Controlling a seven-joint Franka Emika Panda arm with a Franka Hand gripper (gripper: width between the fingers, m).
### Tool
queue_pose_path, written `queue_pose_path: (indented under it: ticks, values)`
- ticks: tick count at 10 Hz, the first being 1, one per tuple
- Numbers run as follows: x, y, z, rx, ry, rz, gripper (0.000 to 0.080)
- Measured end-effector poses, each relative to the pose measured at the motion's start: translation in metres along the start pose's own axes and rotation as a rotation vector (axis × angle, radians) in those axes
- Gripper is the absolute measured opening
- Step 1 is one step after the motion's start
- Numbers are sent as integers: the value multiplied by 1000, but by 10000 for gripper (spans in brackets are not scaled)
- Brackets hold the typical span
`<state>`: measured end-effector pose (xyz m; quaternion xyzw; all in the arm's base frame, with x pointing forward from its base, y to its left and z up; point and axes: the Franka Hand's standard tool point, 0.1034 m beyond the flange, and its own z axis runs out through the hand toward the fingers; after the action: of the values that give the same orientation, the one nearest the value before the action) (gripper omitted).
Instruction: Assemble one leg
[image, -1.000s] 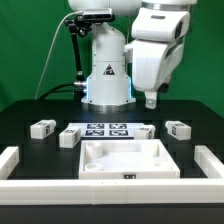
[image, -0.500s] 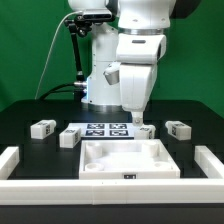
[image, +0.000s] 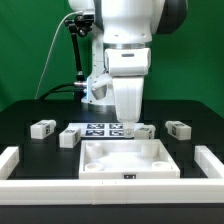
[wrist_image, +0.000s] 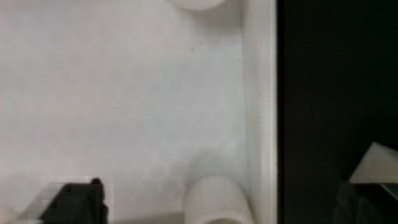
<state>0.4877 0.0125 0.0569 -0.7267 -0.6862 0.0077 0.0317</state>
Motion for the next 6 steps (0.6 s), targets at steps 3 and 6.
queue_pose_path:
  ticks: [3,6]
  values:
    - [-8,-4,28,-22,5,-73,650]
    - [-10,-10,49,11,12,-65,650]
